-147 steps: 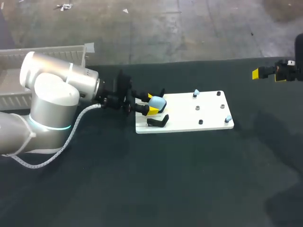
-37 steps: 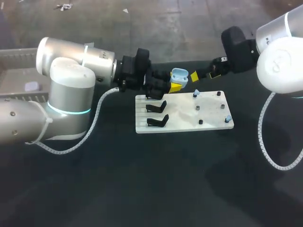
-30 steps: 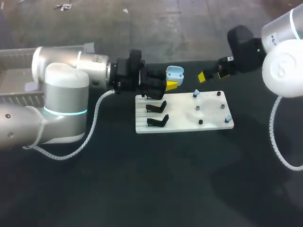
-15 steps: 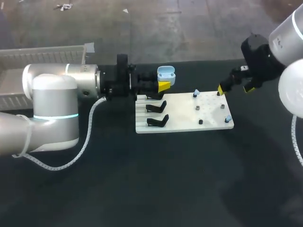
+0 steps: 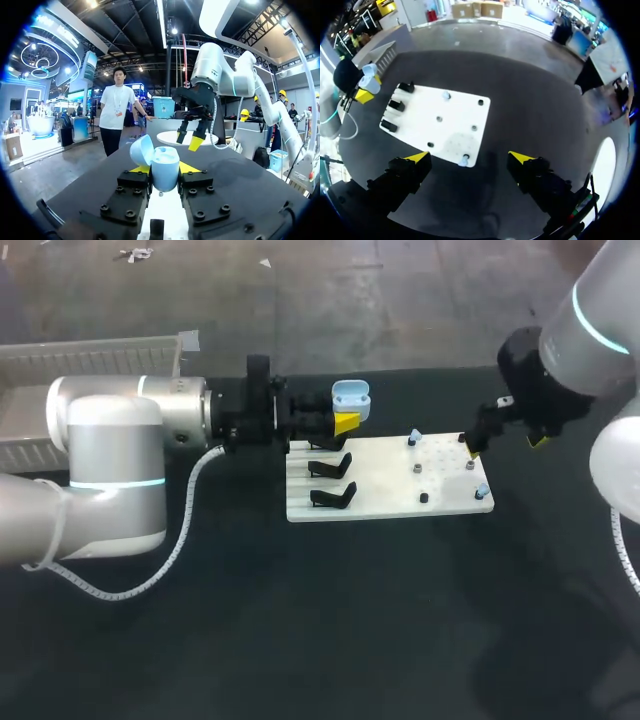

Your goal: Pick up each earbud case from the left stands, insert the matching earbuds, close the lid, and place the case in the box.

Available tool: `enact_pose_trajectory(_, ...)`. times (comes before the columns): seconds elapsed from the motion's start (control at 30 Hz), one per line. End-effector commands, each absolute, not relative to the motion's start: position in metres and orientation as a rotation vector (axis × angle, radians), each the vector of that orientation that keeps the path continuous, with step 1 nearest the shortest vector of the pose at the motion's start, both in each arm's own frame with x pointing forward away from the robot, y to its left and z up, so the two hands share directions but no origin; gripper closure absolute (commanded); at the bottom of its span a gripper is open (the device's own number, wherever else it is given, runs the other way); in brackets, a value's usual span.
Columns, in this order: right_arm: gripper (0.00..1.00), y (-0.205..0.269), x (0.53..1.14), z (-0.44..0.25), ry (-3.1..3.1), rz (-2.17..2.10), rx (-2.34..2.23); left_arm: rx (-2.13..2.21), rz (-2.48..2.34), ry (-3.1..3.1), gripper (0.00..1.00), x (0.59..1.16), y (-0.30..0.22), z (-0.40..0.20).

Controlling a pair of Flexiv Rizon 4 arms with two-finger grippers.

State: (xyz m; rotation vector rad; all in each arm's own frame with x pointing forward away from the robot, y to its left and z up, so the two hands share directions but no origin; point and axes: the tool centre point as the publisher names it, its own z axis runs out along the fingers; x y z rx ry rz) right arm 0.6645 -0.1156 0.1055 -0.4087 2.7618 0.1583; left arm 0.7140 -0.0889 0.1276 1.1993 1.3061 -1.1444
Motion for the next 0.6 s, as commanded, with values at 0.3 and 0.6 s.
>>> enact_pose_trajectory(0.3,0.00,-0.110,0.658,0.085,2.815,0.047,-0.433,1.193,-1.139,1.303,1.00,0.712,-0.089,0.127)
enact_pose_trajectory(0.6,0.00,-0.104,0.646,0.060,2.872,-0.031,-0.512,1.193,-1.139,1.303,1.00,0.712,-0.089,0.127)
